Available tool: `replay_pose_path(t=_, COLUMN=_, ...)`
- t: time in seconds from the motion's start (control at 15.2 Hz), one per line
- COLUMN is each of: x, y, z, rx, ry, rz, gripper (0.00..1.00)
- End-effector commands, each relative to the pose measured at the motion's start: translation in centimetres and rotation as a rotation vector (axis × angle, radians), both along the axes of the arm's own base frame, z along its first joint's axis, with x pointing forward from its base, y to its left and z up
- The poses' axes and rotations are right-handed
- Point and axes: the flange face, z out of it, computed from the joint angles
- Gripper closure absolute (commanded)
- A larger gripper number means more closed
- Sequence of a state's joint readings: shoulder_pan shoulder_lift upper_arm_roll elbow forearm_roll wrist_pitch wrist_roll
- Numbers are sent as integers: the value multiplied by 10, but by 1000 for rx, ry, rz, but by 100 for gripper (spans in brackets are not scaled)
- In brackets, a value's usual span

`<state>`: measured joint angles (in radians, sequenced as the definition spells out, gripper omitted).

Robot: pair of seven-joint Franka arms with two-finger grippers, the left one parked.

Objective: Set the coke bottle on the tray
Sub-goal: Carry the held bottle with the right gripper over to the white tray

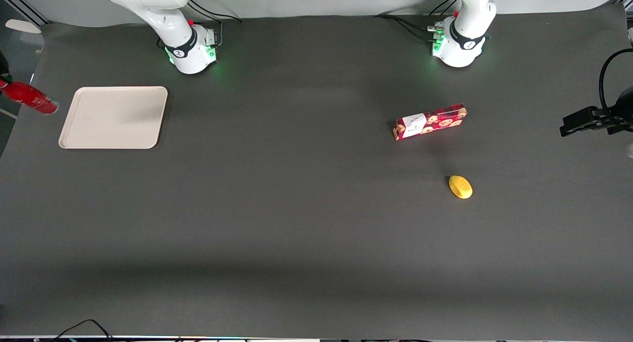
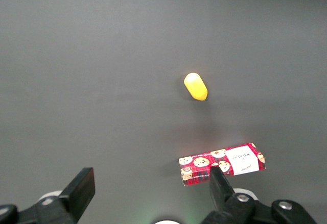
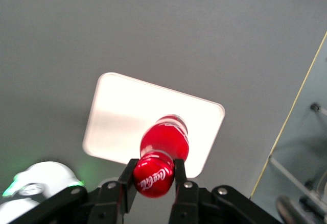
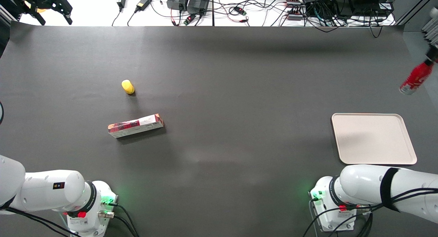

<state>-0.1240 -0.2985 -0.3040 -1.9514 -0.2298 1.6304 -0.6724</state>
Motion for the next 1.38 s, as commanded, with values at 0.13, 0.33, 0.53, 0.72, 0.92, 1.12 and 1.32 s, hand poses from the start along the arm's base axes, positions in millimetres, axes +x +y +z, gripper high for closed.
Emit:
replay_pose_path(t=0.13, x=-19, y=-78, z=-87, rx=14, ry=-70, rz=86, gripper=100)
replay_pose_path(t=0.33, x=-29, y=-100, z=-122, rx=12, ry=-100, rz=93, gripper=100)
replay_pose_path(t=0.53, x=-32, y=-129, z=-168, rx=84, ry=-122, rz=106, gripper=100)
replay_pose_path(t=0.72, x=-42, y=-148, z=-189, rx=107, ry=-120, rz=93, gripper=100)
replay_pose_path(t=0.92, x=-56, y=-159, z=-206, rx=123, ry=-131, rz=99, gripper=100)
replay_pose_path(t=1.12, x=-58, y=-163, z=-220, rx=133, ry=-133, rz=102, gripper=100)
replay_pose_path(t=1.32, x=-57, y=-166, z=-238, rx=167, ry=-141, rz=100, gripper=100)
